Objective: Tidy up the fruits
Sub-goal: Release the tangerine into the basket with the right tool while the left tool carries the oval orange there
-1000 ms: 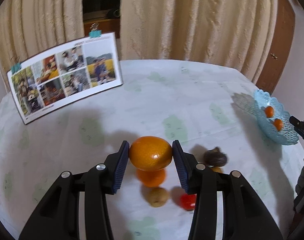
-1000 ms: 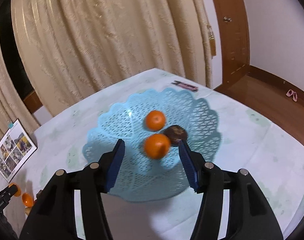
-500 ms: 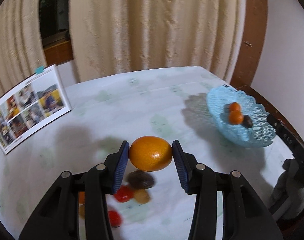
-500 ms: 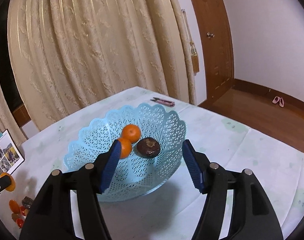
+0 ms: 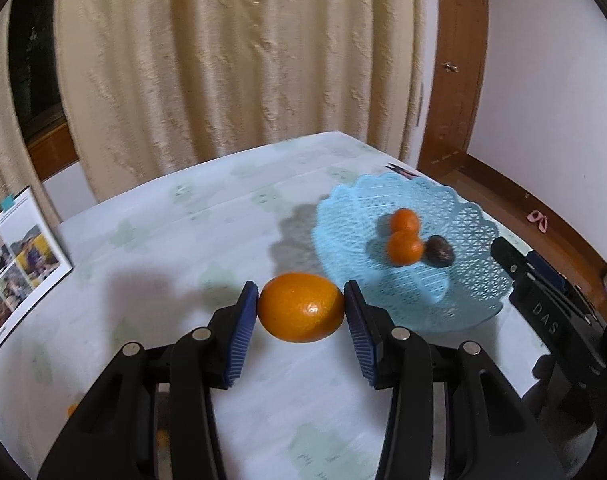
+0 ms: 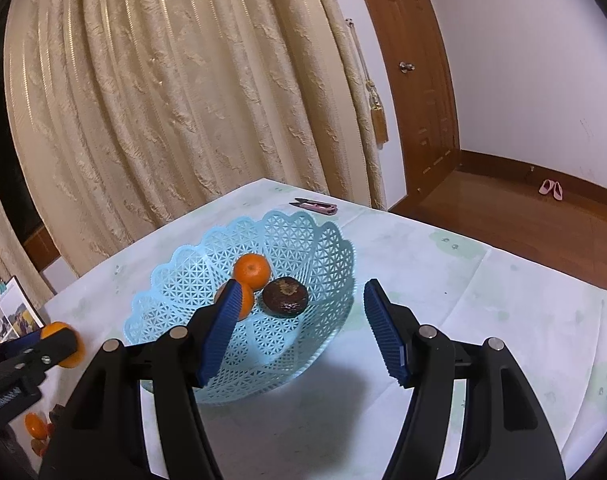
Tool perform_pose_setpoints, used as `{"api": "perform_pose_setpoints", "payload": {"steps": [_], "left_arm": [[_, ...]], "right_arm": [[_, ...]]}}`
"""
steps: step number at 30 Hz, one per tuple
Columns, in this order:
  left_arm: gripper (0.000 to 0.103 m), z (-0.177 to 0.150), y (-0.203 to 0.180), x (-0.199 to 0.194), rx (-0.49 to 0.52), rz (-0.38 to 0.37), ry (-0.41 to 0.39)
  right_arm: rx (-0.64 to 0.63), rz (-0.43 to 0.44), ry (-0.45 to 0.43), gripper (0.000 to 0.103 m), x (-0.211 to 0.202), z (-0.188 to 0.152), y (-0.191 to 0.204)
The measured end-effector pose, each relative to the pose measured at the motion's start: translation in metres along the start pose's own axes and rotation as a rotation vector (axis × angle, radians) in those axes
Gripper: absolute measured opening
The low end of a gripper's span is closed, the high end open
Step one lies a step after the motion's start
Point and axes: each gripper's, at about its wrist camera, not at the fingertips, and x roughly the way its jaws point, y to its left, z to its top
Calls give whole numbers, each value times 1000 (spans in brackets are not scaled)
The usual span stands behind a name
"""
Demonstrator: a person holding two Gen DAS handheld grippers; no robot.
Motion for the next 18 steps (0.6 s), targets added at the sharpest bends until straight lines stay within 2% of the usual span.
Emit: {"api": "perform_pose_setpoints", "payload": {"steps": [18], "left_arm": [[45, 14, -56, 27, 80, -75, -4]], "right_arm": [[54, -47, -21, 65, -3, 4, -12]]}}
